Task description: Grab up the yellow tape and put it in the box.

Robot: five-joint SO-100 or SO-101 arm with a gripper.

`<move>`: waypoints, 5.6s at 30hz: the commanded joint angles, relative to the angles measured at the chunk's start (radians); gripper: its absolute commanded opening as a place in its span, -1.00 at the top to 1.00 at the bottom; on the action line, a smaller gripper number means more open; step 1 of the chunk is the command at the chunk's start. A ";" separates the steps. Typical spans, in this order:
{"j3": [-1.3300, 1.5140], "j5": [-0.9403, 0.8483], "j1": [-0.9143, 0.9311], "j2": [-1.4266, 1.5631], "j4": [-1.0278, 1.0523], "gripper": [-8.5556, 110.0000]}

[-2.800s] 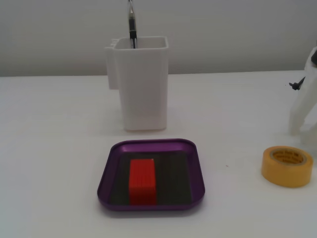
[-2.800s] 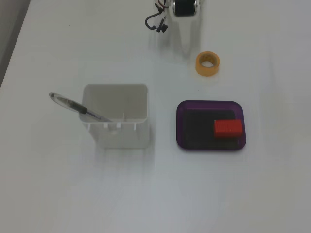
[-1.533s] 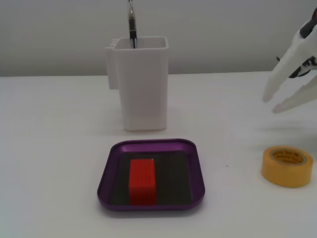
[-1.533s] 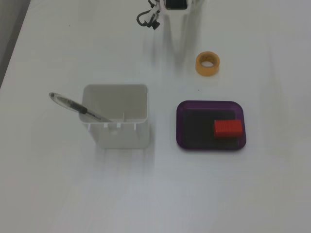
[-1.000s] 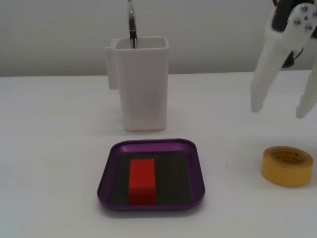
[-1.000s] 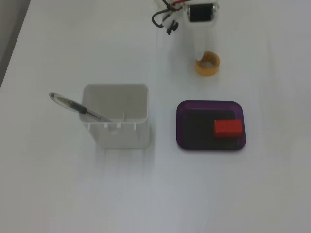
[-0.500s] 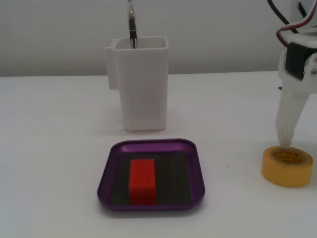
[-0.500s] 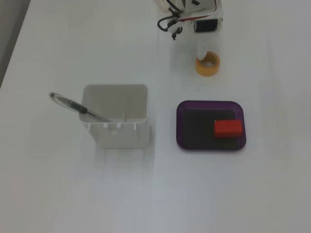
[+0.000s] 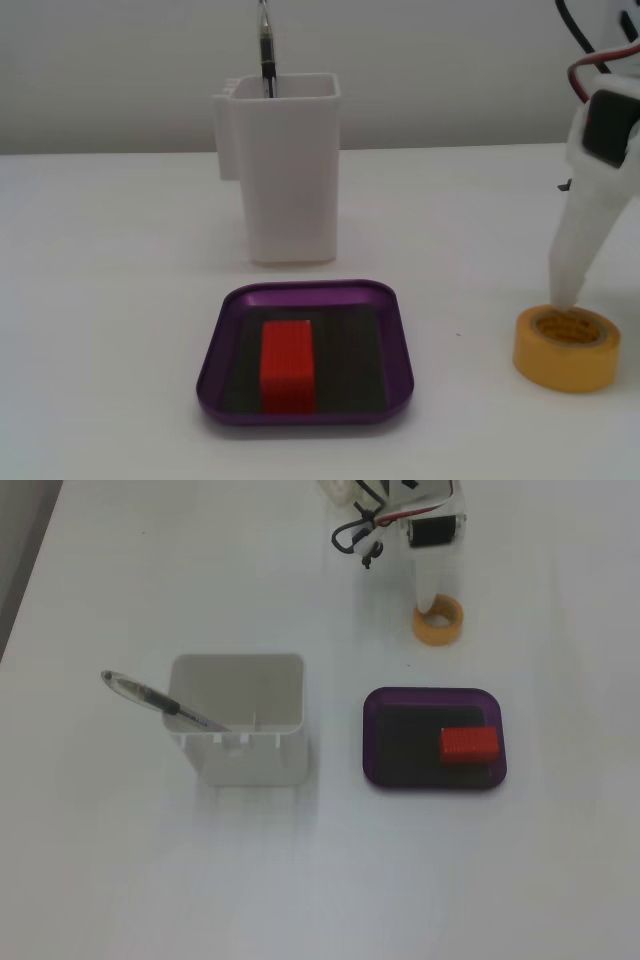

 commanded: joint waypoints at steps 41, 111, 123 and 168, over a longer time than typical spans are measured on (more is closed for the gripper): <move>-0.644 -0.002 0.195 -0.077 -0.086 0.86; -0.985 -0.003 0.199 0.083 0.463 0.62; -0.152 -0.094 0.353 0.729 0.156 0.63; 0.792 0.063 0.354 1.471 -0.061 0.86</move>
